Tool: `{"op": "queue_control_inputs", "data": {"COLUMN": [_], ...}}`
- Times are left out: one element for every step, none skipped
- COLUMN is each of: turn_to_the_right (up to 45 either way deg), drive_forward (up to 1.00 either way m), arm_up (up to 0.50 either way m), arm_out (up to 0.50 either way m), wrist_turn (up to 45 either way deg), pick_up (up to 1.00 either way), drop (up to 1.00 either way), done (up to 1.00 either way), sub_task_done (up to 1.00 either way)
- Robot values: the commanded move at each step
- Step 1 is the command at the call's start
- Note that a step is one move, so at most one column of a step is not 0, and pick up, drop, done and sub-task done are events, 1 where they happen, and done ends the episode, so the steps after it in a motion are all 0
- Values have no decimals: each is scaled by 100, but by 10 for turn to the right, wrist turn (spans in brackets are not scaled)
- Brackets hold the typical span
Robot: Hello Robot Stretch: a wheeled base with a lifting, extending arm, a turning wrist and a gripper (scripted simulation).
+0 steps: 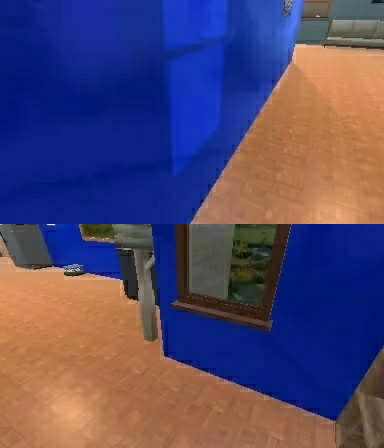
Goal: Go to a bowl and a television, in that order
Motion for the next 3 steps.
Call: {"op": "queue_control_inputs", "data": {"turn_to_the_right": [450, 450, 270], "drive_forward": [0, 0, 0], "arm_up": [0, 0, 0], "arm_out": [0, 0, 0], "wrist_turn": [0, 0, 0], "pick_up": [0, 0, 0], "drop": [0, 0, 0], "done": [0, 0, 0], "sub_task_done": [0, 0, 0]}}
